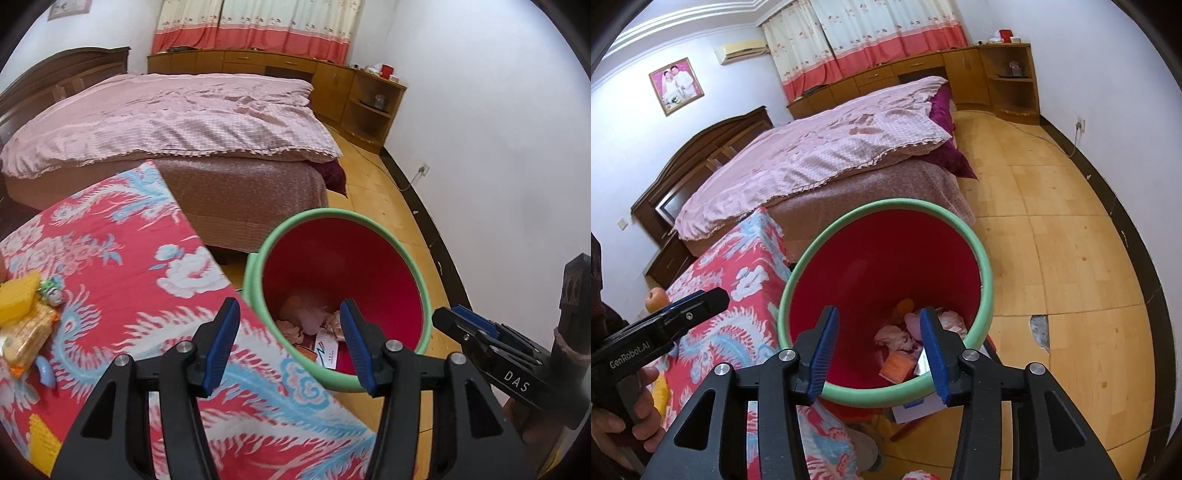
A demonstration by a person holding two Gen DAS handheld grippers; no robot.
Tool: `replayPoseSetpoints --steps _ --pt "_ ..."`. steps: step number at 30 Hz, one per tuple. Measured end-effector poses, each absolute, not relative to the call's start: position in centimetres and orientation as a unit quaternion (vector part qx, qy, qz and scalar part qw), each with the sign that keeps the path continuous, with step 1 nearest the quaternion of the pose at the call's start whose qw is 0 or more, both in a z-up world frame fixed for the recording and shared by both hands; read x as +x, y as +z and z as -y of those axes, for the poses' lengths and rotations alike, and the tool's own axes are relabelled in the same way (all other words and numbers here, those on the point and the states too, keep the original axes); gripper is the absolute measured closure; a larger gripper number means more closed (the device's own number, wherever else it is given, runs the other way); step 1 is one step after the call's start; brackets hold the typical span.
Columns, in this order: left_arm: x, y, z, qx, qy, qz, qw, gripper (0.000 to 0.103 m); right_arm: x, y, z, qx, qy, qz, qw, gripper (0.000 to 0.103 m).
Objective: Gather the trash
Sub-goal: 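Drop the orange box into the bucket by opening the left tool, then grasp the clear plastic bag on the table with the left tool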
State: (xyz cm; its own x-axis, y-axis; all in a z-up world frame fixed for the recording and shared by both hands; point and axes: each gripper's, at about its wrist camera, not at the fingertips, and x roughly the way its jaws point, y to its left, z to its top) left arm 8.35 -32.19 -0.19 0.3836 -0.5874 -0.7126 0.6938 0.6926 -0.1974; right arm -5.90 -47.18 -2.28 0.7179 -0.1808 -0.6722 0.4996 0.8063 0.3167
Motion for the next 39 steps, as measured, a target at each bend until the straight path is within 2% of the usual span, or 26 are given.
replayPoseSetpoints --steps 10,23,28,39 --pt "9.2 1.7 27.1 0.044 -0.342 -0.384 0.856 0.047 -5.3 -1.2 44.8 0.236 -0.168 -0.324 0.901 0.055" --pt "11.8 4.3 19.1 0.019 -0.27 -0.374 0.887 0.046 -3.6 0.7 41.3 0.218 -0.124 -0.321 0.913 0.047" --pt "13.5 5.1 15.4 0.017 -0.232 -0.374 0.898 0.046 -2.7 1.3 39.6 0.207 -0.106 -0.323 0.918 0.046" --pt "17.2 4.2 8.3 0.01 -0.168 -0.397 0.902 0.046 0.6 1.8 36.3 0.192 -0.073 -0.337 0.919 0.046"
